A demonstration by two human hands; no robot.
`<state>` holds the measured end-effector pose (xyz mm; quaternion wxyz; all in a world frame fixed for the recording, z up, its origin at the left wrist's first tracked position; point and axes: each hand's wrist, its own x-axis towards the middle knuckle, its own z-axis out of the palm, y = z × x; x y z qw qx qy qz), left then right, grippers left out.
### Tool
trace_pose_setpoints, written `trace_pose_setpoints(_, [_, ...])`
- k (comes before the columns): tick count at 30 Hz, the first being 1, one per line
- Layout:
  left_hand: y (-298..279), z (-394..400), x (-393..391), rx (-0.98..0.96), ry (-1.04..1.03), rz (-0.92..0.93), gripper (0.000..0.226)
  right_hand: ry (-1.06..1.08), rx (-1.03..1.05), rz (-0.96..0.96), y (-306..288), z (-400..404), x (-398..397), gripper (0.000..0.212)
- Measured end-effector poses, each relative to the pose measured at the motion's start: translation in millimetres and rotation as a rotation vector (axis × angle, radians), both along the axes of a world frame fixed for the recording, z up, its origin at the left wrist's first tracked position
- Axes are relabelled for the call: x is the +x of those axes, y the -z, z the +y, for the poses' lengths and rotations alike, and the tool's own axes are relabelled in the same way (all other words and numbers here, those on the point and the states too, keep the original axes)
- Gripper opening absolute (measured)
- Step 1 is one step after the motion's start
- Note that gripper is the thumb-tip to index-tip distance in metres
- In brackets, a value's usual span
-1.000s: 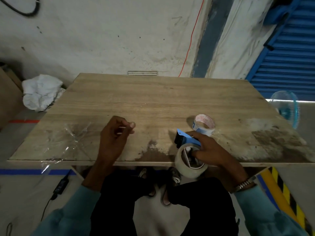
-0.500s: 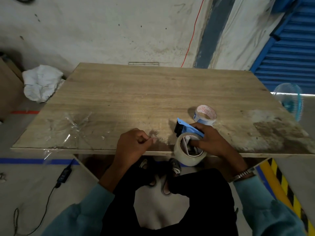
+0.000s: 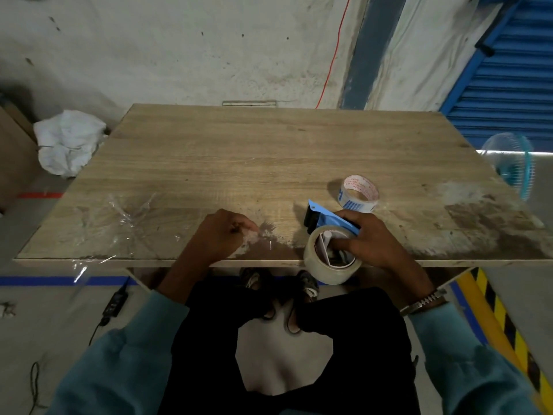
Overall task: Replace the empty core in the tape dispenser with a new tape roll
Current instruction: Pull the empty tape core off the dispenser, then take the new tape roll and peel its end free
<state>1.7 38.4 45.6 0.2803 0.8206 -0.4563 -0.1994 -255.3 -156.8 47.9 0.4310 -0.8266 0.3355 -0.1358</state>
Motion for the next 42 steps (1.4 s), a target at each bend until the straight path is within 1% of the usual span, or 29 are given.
trace_pose_setpoints(1, [-4.0, 2.7, -3.8, -0.048, -0.04, -0.026, 0.031, 0.011, 0.0, -0.011, -0.2, 0.1, -0.5, 0.046])
trace_pose_setpoints(2, [-9.2, 5.5, -11.8, -0.115, -0.076, -0.069, 0.026, 0.023, 0.007, -0.033, -0.3, 1.0, -0.6, 0.048])
trace_pose_setpoints(3, [-14.5, 6.4, -24.7, -0.188, -0.068, -0.086, 0.019, 0.037, 0.032, -0.071, 0.2, 1.8, -0.8, 0.051])
trace_pose_setpoints(4, [-17.7, 5.1, -40.6, -0.253, -0.011, -0.042, 0.014, 0.051, 0.079, -0.123, 0.9, 3.1, -1.2, 0.053])
trace_pose_setpoints(5, [-19.8, 2.1, -58.7, -0.31, 0.077, 0.073, 0.015, 0.066, 0.13, -0.182, 1.5, 5.3, -1.5, 0.055])
trace_pose_setpoints(6, [-20.3, -0.2, -77.0, -0.343, 0.164, 0.209, 0.018, 0.076, 0.166, -0.24, 1.9, 7.1, -1.1, 0.054])
trace_pose_setpoints(7, [-15.8, -1.5, -91.9, -0.377, 0.224, 0.297, 0.025, 0.079, 0.191, -0.292, 3.3, 8.7, 0.0, 0.053])
trace_pose_setpoints(8, [-10.3, -2.5, -102.1, -0.42, 0.244, 0.312, 0.034, 0.077, 0.199, -0.332, 5.5, 9.1, 1.2, 0.05])
trace_pose_setpoints(9, [-3.6, -4.1, -106.5, -0.45, 0.236, 0.282, 0.042, 0.075, 0.205, -0.364, 7.9, 9.6, 3.3, 0.049])
trace_pose_setpoints(11, [5.2, -5.8, -106.3, -0.468, 0.205, 0.238, 0.051, 0.079, 0.203, -0.4, 11.1, 10.4, 8.1, 0.049])
trace_pose_setpoints(15, [10.0, -4.0, -99.5, -0.468, 0.173, 0.374, 0.06, 0.032, 0.12, -0.388, 6.7, 14.3, 24.2, 0.052])
trace_pose_setpoints(17, [13.0, -1.0, -95.0, -0.487, 0.141, 0.425, 0.068, 0.014, 0.067, -0.36, 5.1, 16.6, 33.8, 0.053])
trace_pose_setpoints(19, [16.1, 1.3, -92.7, -0.502, 0.096, 0.466, 0.08, 0.047, -0.019, -0.315, 5.3, 21.4, 43.3, 0.058])
trace_pose_setpoints(21, [21.8, 2.2, -92.1, -0.534, 0.013, 0.497, 0.083, 0.117, -0.13, -0.266, 5.4, 26.0, 53.2, 0.062])
trace_pose_setpoints(23, [26.8, 2.7, -93.5, -0.578, -0.077, 0.573, 0.079, 0.168, -0.29, -0.262, 4.3, 32.8, 55.6, 0.054])
trace_pose_setpoints(25, [28.6, 2.4, -94.4, -0.626, -0.148, 0.626, 0.075, 0.178, -0.398, -0.27, -2.4, 46.1, 51.5, 0.03])
trace_pose_setpoints(26, [29.0, 2.3, -94.3, -0.642, -0.173, 0.636, 0.073, 0.158, -0.37, -0.266, -5.7, 55.4, 48.5, 0.018])
trace_pose_setpoints(27, [29.1, 2.2, -94.0, -0.655, -0.182, 0.647, 0.072, 0.127, -0.287, -0.261, -7.2, 64.2, 45.9, 0.012])
trace_pose_setpoints(29, [25.2, 3.0, -93.5, -0.668, -0.155, 0.661, 0.07, 0.053, -0.145, -0.247, -5.6, 77.9, 41.8, 0.015])
trace_pose_setpoints(31, [18.9, 3.4, -91.1, -0.673, -0.113, 0.615, 0.063, 0.018, -0.107, -0.263, -6.4, 83.8, 39.5, 0.013])
trace_pose_setpoints(34, [6.2, 0.3, -88.3, -0.698, -0.171, 0.523, 0.036, 0.015, 0.049, -0.396, -12.9, 81.5, 31.6, 0.02])
trace_pose_setpoints(36, [-3.4, -1.8, -89.4, -0.73, -0.257, 0.52, 0.024, -0.023, 0.132, -0.439, -15.1, 83.2, 26.3, 0.025])
trace_pose_setpoints(37, [-8.5, -2.5, -90.1, -0.73, -0.295, 0.546, 0.018, -0.045, 0.153, -0.449, -15.4, 85.9, 25.0, 0.027])
trace_pose_setpoints(39, [-17.2, -2.4, -91.8, -0.701, -0.332, 0.669, 0.008, -0.072, 0.161, -0.478, -10.5, 89.0, 21.9, 0.029])
trace_pose_setpoints(41, [-23.7, -0.5, -94.6, -0.672, -0.345, 0.791, 0.009, -0.074, 0.213, -0.527, -1.3, 89.3, 17.2, 0.03])
trace_pose_setpoints(42, [-25.4, 1.0, -96.3, -0.664, -0.349, 0.808, 0.014, -0.069, 0.249, -0.548, 3.4, 89.6, 14.1, 0.031])
